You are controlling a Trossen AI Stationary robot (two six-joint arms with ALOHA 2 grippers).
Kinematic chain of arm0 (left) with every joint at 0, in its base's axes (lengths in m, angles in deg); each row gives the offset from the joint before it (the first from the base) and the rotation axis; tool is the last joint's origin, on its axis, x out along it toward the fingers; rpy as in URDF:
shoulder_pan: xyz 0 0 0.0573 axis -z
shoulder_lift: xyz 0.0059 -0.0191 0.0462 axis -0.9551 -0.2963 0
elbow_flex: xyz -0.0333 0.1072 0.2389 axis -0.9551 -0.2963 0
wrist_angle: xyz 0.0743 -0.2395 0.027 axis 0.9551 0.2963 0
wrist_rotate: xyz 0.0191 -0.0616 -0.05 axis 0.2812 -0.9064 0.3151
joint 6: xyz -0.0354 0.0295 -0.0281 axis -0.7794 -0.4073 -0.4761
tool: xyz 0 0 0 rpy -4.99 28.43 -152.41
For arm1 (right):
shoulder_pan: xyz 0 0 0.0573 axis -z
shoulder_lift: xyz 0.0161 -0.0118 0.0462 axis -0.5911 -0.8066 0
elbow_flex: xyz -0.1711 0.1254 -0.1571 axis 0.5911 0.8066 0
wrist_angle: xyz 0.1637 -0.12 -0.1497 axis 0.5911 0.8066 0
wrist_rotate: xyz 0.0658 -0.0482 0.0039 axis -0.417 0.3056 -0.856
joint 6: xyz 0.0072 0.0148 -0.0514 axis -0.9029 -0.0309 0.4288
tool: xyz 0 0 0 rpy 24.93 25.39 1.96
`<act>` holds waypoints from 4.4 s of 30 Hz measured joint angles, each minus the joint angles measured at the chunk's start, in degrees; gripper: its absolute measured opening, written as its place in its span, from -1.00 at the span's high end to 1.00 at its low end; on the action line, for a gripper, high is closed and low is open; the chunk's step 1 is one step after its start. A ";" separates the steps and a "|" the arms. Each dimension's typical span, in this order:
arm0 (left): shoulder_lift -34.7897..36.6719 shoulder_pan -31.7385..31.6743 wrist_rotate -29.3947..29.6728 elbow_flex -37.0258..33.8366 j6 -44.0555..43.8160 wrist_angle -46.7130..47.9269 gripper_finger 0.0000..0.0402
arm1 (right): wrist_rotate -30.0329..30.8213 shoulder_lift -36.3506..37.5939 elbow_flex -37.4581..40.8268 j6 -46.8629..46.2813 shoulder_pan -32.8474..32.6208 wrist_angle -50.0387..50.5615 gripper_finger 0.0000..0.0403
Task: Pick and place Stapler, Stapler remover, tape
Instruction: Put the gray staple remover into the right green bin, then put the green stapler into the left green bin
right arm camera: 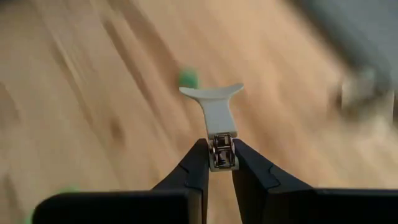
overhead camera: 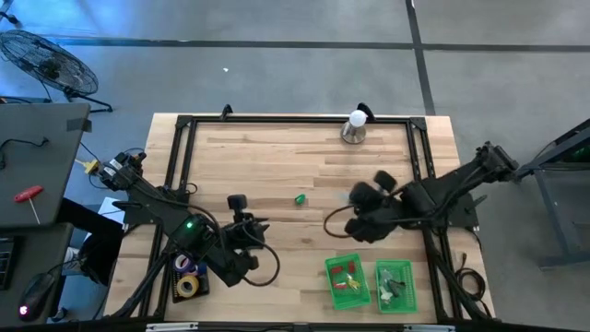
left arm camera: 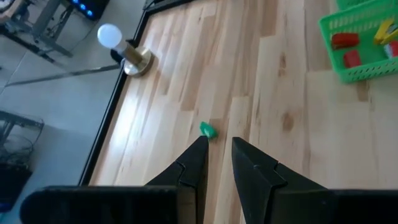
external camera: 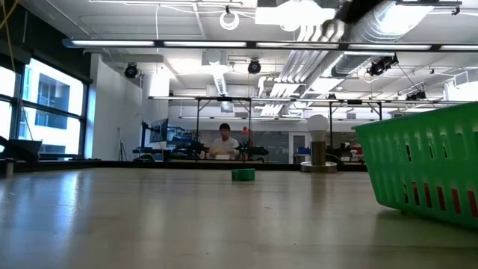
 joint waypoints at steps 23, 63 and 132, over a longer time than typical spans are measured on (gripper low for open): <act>-0.02 0.00 -3.74 -9.50 -9.01 4.47 0.67 | -31.32 -13.32 -0.02 -59.97 -31.50 2.49 0.81; -0.02 -6.49 -12.04 -13.33 -1.25 11.72 0.62 | -22.45 -17.21 -0.04 52.33 19.73 -15.10 0.15; 11.98 -6.36 -14.46 -34.91 -13.17 7.73 0.62 | -25.94 -38.41 -8.94 65.81 23.22 -26.37 0.80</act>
